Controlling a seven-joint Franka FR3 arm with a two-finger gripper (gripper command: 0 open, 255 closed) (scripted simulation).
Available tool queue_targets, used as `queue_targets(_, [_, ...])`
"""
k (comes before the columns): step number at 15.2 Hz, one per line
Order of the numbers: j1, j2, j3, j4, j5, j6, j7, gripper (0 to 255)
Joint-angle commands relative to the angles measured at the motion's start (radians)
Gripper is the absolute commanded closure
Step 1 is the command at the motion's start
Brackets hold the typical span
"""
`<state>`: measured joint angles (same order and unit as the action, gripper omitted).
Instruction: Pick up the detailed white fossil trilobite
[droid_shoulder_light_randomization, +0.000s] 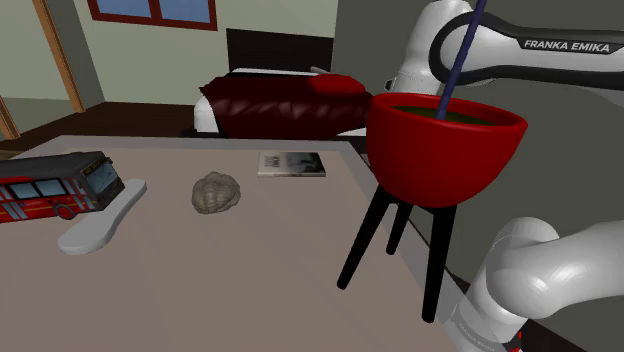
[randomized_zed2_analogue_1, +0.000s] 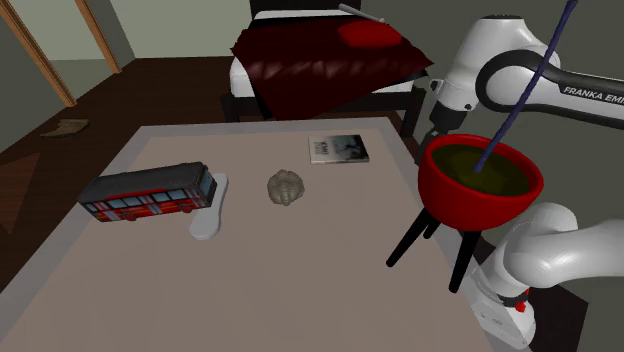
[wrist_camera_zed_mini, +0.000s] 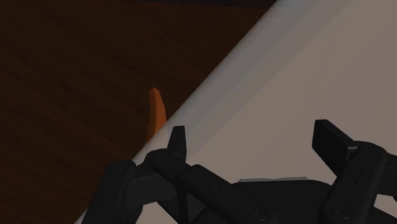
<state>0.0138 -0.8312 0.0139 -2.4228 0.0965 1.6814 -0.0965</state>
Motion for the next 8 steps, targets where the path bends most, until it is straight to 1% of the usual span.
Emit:
queue_targets(1, [0.0,0.0,0.0,0.0,0.0,0.0,0.0,0])
queue_targets(8, [0.004,-0.021,0.151,-0.062,0.207,0.089,0.327,0])
